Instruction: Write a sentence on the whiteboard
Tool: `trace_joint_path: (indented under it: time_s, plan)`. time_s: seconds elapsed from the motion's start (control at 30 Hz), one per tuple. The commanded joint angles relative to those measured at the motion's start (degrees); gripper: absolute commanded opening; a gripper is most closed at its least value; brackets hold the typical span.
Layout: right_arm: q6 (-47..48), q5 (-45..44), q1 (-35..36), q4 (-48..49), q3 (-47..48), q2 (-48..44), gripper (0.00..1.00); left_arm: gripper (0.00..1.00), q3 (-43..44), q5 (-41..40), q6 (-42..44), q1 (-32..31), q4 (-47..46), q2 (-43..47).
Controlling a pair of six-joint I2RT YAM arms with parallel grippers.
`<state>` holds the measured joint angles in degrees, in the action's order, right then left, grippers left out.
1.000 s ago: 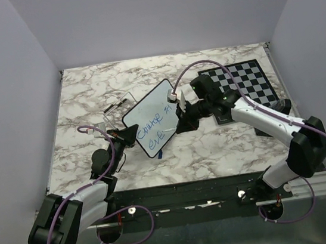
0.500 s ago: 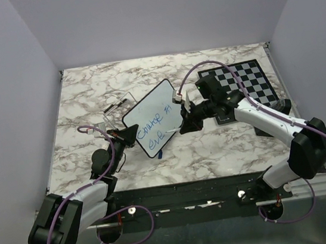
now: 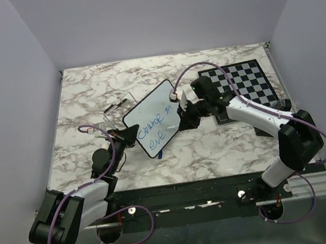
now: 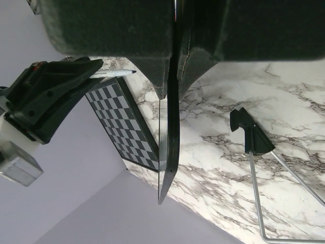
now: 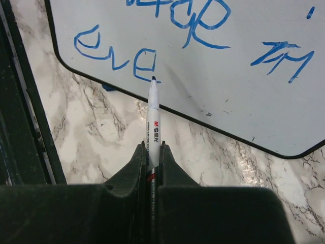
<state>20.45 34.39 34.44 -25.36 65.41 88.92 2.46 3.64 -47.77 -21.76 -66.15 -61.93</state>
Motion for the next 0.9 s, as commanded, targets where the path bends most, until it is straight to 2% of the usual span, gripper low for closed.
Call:
trace_joint_path:
  time_s: [0.0, 0.53, 0.87]
  plan:
    - [-1.3, -2.8, 0.8, 2.1, 2.3, 2.7, 0.0, 0.0, -2.2, 2.6, -0.7, -0.3, -3.8, -1.6]
    - [-2.7, -6.3, 2.6, 2.2, 5.5, 8.0, 0.0, 0.0, -2.2, 2.1, -1.1, -0.3, -3.2, -1.7]
    - [-1.1, -5.8, 2.6, 0.0, 4.3, 8.8, 0.01, 0.0, -2.0, 1.5, -0.4, -0.3, -0.9, -0.3]
